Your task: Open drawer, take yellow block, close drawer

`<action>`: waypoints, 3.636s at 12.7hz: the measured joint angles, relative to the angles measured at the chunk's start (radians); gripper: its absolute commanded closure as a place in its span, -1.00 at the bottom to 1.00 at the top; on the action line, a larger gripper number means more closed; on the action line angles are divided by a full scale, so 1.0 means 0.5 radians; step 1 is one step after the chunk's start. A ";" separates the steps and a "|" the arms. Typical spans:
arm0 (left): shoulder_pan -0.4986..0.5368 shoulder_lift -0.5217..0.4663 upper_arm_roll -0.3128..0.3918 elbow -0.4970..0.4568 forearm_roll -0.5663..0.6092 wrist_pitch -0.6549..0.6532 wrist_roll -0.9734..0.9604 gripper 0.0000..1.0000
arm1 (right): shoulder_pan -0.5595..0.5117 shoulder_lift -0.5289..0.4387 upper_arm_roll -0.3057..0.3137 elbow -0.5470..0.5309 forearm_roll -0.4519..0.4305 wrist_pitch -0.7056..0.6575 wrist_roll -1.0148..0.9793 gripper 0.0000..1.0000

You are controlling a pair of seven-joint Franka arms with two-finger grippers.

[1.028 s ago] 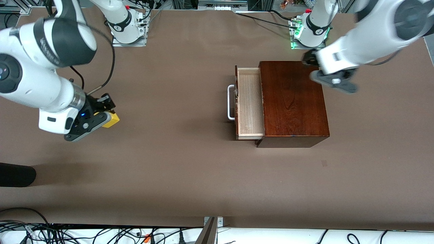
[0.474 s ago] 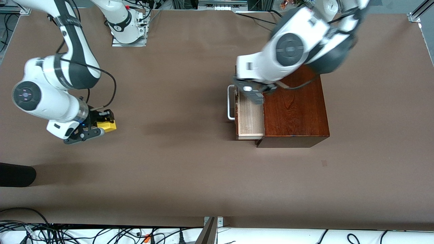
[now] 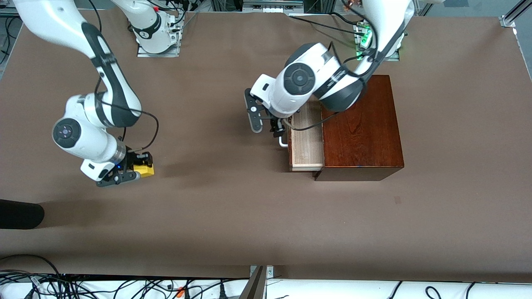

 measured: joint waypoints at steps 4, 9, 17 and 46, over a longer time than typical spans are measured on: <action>-0.062 0.105 0.000 0.001 0.177 0.024 0.083 -1.00 | -0.008 0.157 -0.075 0.000 -0.011 0.170 0.075 0.54; -0.057 0.163 0.025 -0.006 0.237 0.007 0.175 -1.00 | -0.009 0.162 -0.111 0.022 -0.013 0.185 0.104 -1.00; 0.074 0.137 0.026 0.032 0.308 -0.351 0.325 -1.00 | -0.008 -0.547 -0.051 0.152 -0.018 -0.594 0.111 -1.00; 0.590 -0.710 0.387 0.221 0.302 -1.014 0.005 -1.00 | -0.007 -0.952 -0.051 0.454 0.051 -1.419 0.123 -1.00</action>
